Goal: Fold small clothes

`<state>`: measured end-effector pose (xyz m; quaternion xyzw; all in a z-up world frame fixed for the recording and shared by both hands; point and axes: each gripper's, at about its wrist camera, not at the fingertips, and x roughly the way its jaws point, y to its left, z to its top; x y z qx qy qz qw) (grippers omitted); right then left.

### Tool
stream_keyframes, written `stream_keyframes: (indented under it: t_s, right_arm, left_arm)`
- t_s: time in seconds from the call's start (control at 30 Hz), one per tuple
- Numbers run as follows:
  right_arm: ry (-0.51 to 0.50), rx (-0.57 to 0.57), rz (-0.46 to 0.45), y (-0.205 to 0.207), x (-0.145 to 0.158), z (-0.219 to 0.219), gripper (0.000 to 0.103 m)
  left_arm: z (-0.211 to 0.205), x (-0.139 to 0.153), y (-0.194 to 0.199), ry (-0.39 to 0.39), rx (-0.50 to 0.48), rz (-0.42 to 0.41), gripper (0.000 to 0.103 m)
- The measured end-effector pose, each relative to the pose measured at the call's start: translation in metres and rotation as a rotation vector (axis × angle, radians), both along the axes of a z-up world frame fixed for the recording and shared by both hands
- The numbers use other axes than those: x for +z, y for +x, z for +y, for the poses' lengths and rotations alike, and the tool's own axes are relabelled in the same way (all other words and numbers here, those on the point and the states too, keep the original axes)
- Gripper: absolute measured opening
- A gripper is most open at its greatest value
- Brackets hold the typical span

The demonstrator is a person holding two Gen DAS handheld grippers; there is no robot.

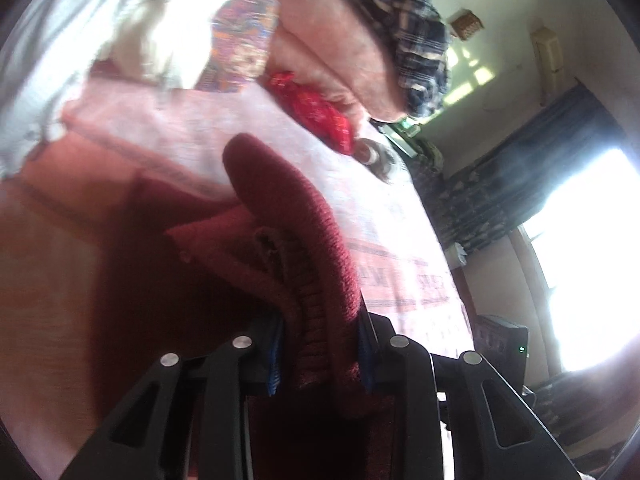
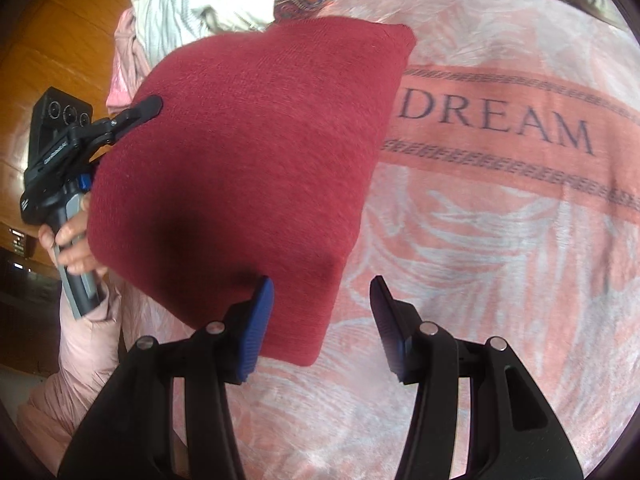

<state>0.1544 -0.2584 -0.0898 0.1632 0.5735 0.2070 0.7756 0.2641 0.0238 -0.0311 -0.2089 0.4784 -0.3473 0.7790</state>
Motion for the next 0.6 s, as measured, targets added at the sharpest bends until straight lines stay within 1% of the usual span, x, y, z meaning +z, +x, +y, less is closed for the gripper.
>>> stream_keyframes:
  t_s: [0.17, 0.27, 0.33, 0.37, 0.43, 0.5, 0.57, 0.6]
  right_arm:
    - [-0.015, 0.032, 0.013, 0.005, -0.008, 0.023, 0.051]
    - [-0.024, 0.056, 0.026, 0.008, -0.015, 0.038, 0.051]
    - [-0.032, 0.073, 0.042, 0.012, -0.021, 0.049, 0.051]
    - [-0.038, 0.078, 0.05, 0.013, -0.025, 0.053, 0.051]
    - [-0.053, 0.085, 0.065, 0.014, -0.033, 0.059, 0.051]
    - [-0.072, 0.089, 0.069, 0.016, -0.038, 0.064, 0.052]
    - [-0.074, 0.089, 0.072, 0.017, -0.04, 0.066, 0.053]
    - [-0.069, 0.087, 0.076, 0.018, -0.041, 0.066, 0.053]
  left_arm:
    - [0.043, -0.022, 0.005, 0.049, 0.031, 0.056, 0.03]
    - [0.06, -0.037, 0.007, 0.093, 0.049, 0.075, 0.03]
    - [0.069, -0.047, 0.009, 0.099, 0.064, 0.089, 0.03]
    - [0.069, -0.053, 0.01, 0.107, 0.067, 0.098, 0.03]
    - [0.07, -0.068, 0.012, 0.15, 0.078, 0.118, 0.03]
    - [0.068, -0.081, 0.012, 0.174, 0.082, 0.139, 0.033]
    - [0.07, -0.081, 0.008, 0.168, 0.089, 0.133, 0.038]
    - [0.07, -0.076, 0.005, 0.174, 0.095, 0.128, 0.039]
